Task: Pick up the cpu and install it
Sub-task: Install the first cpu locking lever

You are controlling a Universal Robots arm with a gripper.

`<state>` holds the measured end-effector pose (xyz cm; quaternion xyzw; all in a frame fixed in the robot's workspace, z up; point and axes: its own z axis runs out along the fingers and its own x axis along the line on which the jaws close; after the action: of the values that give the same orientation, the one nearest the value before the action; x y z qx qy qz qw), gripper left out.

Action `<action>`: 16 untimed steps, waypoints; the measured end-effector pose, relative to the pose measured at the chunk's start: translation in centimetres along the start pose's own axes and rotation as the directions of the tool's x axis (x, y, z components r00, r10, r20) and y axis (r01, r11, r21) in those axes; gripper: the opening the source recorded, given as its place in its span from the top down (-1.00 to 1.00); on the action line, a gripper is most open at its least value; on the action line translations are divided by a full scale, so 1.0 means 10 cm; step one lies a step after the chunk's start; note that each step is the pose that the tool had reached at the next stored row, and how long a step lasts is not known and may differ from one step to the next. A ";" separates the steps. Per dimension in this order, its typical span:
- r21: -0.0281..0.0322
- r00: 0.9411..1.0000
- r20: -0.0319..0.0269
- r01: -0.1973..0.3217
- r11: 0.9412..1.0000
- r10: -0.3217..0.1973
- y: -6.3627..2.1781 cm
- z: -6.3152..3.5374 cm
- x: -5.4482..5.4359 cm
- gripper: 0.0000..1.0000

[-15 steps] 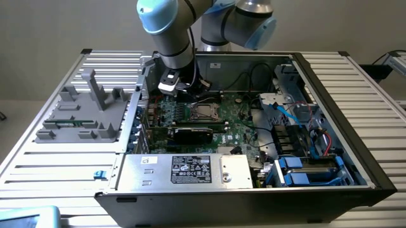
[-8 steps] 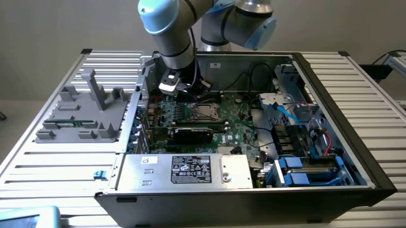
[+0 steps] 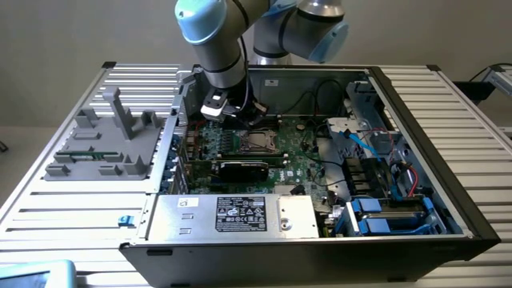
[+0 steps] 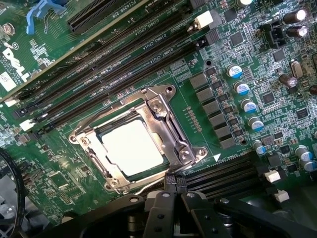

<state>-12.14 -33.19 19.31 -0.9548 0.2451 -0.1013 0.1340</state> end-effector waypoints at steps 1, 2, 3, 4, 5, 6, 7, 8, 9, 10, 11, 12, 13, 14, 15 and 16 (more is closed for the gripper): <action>-0.002 1.000 -0.001 -0.001 1.000 0.001 0.000 0.003 0.00 0.77; -0.003 1.000 -0.002 -0.002 1.000 0.002 0.000 0.005 0.00 0.77; -0.004 1.000 -0.003 -0.003 1.000 0.003 -0.001 0.006 0.00 0.77; -0.004 1.000 -0.003 -0.003 1.000 0.003 -0.003 0.007 0.00 0.77; -0.004 1.000 -0.003 -0.003 1.000 0.003 -0.004 0.008 0.00 0.77; -0.005 1.000 -0.004 -0.004 1.000 0.004 -0.005 0.012 0.00 0.77; -0.006 1.000 -0.005 -0.004 1.000 0.004 -0.005 0.014 0.01 0.77; -0.006 1.000 -0.005 -0.004 1.000 0.004 -0.005 0.014 0.01 0.77; -0.006 1.000 -0.005 -0.004 1.000 0.004 -0.005 0.014 0.01 0.77; -0.006 1.000 -0.005 -0.005 1.000 0.005 -0.006 0.012 0.01 0.77; -0.006 1.000 -0.006 -0.005 1.000 0.005 -0.009 0.001 0.01 0.77; -0.006 1.000 -0.006 -0.006 1.000 0.006 -0.013 -0.019 0.00 0.77; -0.006 1.000 -0.006 -0.006 1.000 0.006 -0.018 -0.044 0.00 0.77; -0.006 1.000 -0.006 -0.006 1.000 0.006 -0.020 -0.075 -0.01 0.77; -0.006 1.000 -0.006 -0.006 1.000 0.006 -0.021 -0.104 -0.02 0.77; -0.006 1.000 -0.006 -0.006 1.000 0.006 -0.019 -0.131 -0.03 0.77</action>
<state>-12.67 -33.15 20.56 -0.9542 0.2487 -0.1029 0.1307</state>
